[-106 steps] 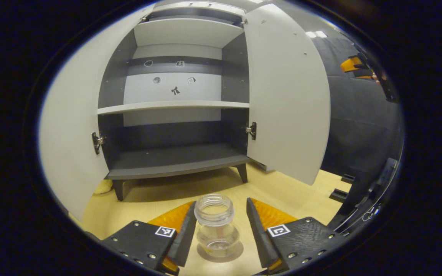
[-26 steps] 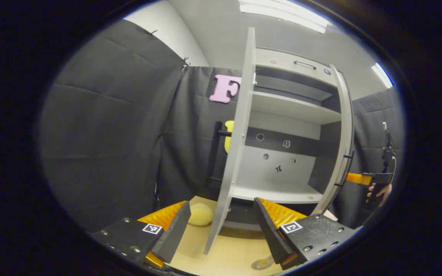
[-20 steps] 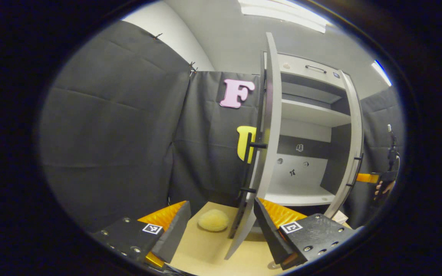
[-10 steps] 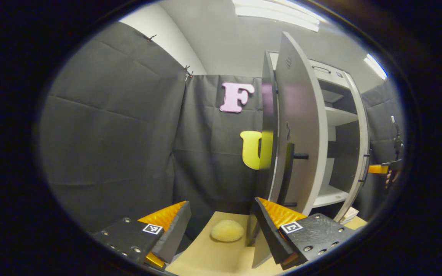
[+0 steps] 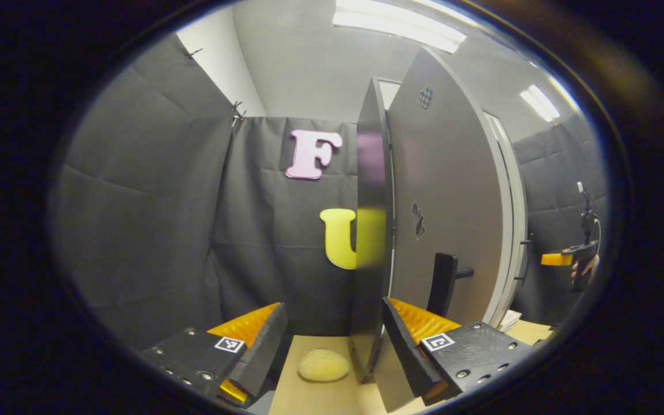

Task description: Grasp the bottle in the cabinet with the left hand and place it on the coaster, then close the right door with the right hand and the left door with the left hand.

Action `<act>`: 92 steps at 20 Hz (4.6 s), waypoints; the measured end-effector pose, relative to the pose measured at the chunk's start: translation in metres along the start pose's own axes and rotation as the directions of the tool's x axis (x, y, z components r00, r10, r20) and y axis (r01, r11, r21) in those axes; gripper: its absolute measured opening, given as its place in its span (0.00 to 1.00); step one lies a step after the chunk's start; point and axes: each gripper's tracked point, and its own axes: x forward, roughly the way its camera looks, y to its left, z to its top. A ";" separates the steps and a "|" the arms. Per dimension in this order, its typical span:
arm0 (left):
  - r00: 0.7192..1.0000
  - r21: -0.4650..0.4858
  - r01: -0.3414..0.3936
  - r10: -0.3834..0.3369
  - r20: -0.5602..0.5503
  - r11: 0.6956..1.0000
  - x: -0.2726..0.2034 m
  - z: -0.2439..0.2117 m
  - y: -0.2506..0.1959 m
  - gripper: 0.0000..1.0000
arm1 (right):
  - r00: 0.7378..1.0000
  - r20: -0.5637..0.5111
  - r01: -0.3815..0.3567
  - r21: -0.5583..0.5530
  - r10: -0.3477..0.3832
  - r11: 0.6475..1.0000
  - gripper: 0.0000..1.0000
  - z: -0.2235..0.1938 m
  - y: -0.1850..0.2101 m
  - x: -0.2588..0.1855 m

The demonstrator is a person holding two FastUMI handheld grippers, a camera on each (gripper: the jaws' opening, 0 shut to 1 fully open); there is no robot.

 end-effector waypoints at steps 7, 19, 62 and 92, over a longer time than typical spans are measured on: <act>0.994 0.001 0.105 -0.105 -0.015 0.994 0.020 0.003 -0.022 0.95 | 0.998 -0.020 0.057 0.040 -0.057 0.998 0.94 -0.009 -0.021 -0.011; 0.993 0.053 0.105 -0.102 -0.059 0.993 0.027 0.008 -0.093 0.94 | 0.999 0.013 0.044 0.055 -0.044 0.998 0.95 -0.016 -0.042 -0.013; 0.969 0.034 -0.244 0.246 -0.036 0.969 -0.109 -0.010 -0.240 0.94 | 0.988 0.014 -0.156 0.069 0.156 0.985 0.95 -0.029 -0.105 0.024; 0.976 -0.006 -0.130 0.127 -0.178 0.991 -0.073 -0.064 -0.226 0.94 | 0.994 -0.109 0.043 0.101 -0.032 0.994 0.95 -0.051 -0.071 0.016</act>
